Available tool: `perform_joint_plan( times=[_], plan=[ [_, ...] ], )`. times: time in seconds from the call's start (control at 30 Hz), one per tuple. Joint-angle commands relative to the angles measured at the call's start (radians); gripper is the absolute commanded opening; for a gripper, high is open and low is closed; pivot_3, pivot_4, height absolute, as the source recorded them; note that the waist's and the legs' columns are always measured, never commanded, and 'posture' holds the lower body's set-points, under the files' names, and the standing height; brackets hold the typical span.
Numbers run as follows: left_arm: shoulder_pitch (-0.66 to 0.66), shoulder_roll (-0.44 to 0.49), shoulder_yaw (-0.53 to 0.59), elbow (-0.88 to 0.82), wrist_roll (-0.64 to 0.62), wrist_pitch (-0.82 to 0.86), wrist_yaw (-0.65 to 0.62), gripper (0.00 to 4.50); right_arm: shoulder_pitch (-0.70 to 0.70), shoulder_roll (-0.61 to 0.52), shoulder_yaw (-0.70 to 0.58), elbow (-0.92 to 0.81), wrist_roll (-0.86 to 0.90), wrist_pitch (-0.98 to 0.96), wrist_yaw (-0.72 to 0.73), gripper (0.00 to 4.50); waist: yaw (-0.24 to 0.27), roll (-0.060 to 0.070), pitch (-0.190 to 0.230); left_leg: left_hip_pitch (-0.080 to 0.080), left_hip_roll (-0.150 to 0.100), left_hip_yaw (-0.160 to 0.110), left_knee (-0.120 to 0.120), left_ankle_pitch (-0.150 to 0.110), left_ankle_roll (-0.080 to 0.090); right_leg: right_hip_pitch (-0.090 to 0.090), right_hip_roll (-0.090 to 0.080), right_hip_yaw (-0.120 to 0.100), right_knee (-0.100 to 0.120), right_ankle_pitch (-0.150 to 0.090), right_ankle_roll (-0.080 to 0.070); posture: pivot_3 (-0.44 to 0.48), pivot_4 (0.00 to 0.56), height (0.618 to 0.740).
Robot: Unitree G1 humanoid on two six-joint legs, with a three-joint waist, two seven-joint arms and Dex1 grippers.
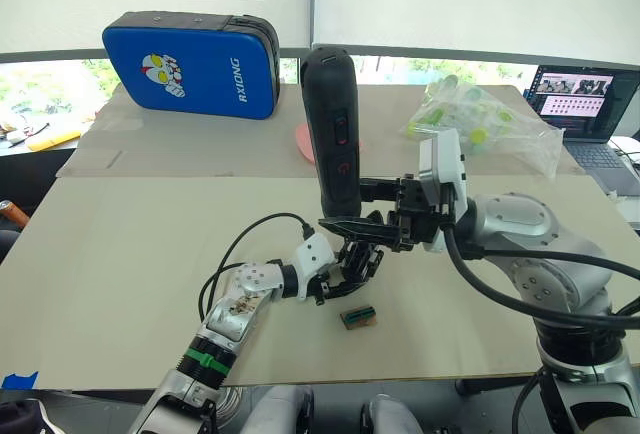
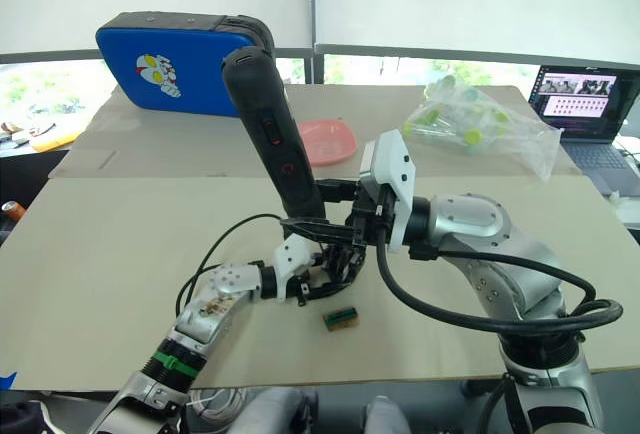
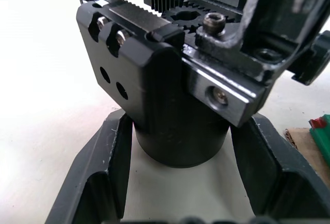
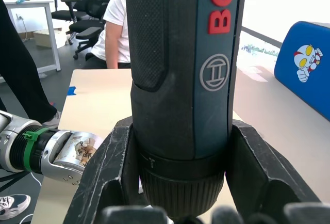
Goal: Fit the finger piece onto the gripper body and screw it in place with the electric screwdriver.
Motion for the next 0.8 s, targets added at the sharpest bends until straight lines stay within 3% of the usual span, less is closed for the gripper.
perform_joint_plan(
  times=[0.03, 0.27, 0.8],
  plan=[
    [0.032, 0.004, -0.049, 0.017, 0.010, 0.043, -0.021, 2.29, -0.043, 0.003, -0.010, -0.020, 0.004, -0.006, 0.005, 1.90, 0.000, 0.000, 0.000, 0.000, 0.000, 0.000, 0.000, 0.000, 0.000, 0.000, 0.000, 0.000, 0.000, 0.000, 0.000, 0.000, 0.150, 0.740],
    [0.031, 0.005, -0.049, 0.017, 0.009, 0.045, -0.022, 2.29, -0.053, 0.000, -0.004, -0.028, 0.013, 0.009, 0.000, 1.90, 0.000, 0.000, 0.000, 0.000, 0.000, 0.000, 0.000, 0.000, 0.000, 0.000, 0.000, 0.000, 0.000, 0.000, 0.000, 0.000, 0.150, 0.740],
    [0.038, 0.013, -0.049, 0.012, 0.009, 0.044, -0.020, 2.29, -0.010, 0.031, -0.141, -0.048, 0.132, 0.006, -0.051, 1.90, -0.003, 0.000, 0.000, 0.000, 0.000, 0.000, 0.000, 0.000, 0.000, 0.000, 0.000, 0.000, 0.000, 0.000, 0.000, 0.000, 0.150, 0.740]
  ],
)
